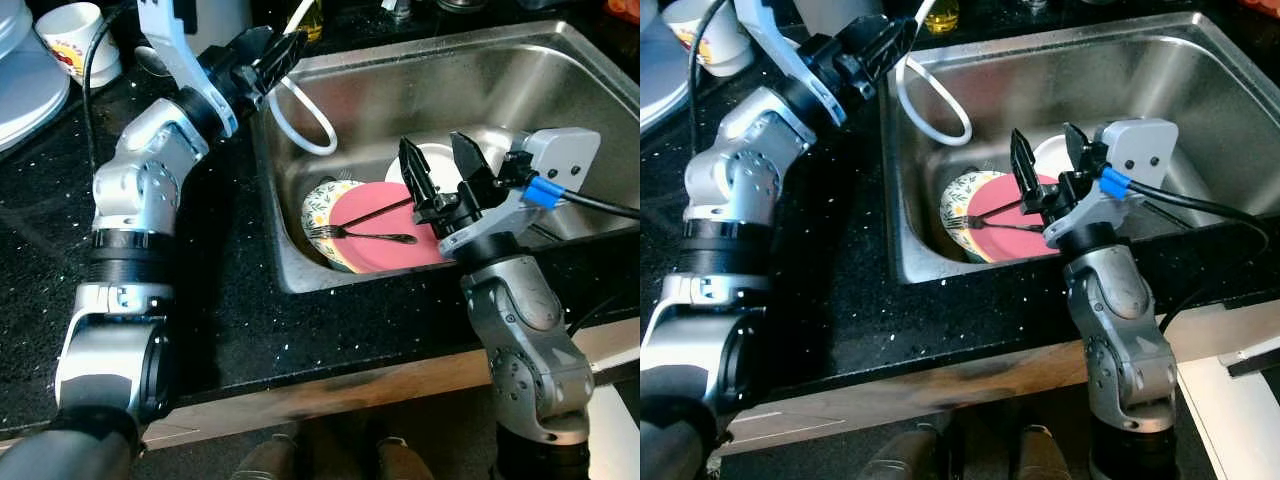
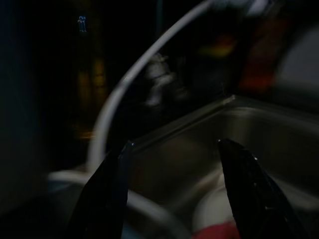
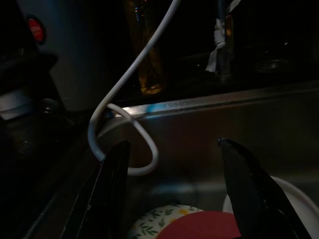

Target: Kitchen organization

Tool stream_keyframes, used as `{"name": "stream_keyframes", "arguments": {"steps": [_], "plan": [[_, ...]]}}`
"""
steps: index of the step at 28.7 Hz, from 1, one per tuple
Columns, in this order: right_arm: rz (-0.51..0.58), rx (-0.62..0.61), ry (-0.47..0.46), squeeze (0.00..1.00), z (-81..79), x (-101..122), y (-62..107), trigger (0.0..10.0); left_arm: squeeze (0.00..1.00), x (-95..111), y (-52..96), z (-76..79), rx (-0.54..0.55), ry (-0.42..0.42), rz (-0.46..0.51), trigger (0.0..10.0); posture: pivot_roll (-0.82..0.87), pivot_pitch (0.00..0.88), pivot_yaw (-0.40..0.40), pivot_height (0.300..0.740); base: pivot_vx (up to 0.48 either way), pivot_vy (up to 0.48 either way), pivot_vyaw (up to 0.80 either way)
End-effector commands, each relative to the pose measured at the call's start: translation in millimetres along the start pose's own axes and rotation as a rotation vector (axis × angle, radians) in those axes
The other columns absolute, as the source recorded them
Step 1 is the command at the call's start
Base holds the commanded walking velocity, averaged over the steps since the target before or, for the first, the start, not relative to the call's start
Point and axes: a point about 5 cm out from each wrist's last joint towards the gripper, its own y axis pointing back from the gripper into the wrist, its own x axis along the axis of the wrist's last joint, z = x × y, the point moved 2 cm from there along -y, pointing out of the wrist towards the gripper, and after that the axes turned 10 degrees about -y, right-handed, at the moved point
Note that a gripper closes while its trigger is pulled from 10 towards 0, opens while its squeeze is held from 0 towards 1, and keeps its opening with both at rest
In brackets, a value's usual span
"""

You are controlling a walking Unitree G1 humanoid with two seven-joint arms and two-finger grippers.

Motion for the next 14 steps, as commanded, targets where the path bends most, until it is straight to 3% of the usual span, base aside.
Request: {"name": "stream_keyframes", "arguments": {"steps": [1,8,14], "plan": [[-0.004,-0.018,0.008,0.0,1.5,-5,2.7,10.0,0.0,4,4.5,1.4,0.04,-0.094,0.007,10.0,0.06,0.19,0.093,0.74,0.0,0.0,0.0],[0.004,-0.125,0.028,0.0,19.4,-8,6.0,10.0,0.0,4,22.2,5.7,0.166,-0.118,-0.003,10.0,0.07,0.179,0.086,0.74,0.0,0.0,0.0],[0.005,-0.147,0.037,0.0,24.6,-9,5.9,10.0,0.0,5,25.2,8.9,0.195,-0.167,-0.002,10.0,0.07,0.173,0.084,0.74,0.0,0.0,0.0]]}}
